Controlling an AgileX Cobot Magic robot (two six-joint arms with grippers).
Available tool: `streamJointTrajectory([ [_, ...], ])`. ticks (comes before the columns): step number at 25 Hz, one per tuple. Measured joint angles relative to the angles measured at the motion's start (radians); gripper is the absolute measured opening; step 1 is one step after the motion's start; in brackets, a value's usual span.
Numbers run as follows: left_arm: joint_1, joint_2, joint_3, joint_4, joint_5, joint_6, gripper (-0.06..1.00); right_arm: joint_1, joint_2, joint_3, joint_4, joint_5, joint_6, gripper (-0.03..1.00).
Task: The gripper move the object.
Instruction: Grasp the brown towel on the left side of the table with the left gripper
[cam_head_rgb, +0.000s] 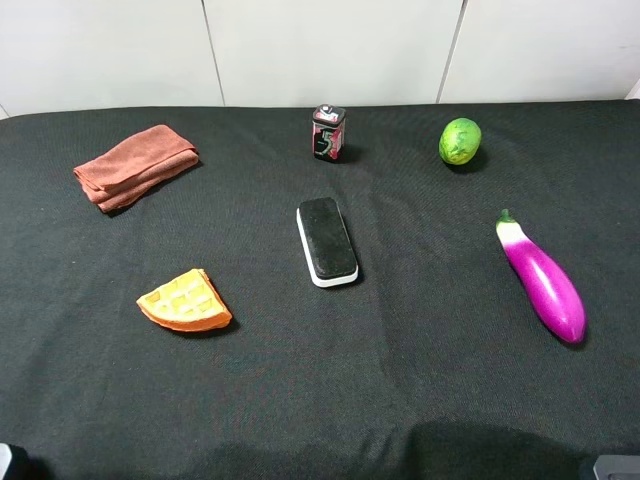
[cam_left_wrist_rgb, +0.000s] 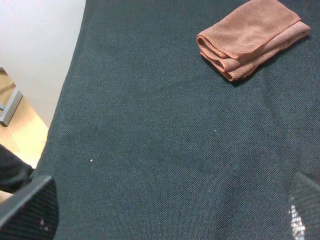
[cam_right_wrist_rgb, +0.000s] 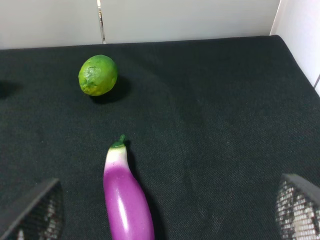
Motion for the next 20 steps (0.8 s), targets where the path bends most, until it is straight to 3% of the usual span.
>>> streamJointTrajectory([
  [20, 0.000, 0.000, 0.000, 0.000, 0.000, 0.000, 0.94, 0.000, 0.000, 0.000, 0.000, 0.000, 0.000, 0.64],
])
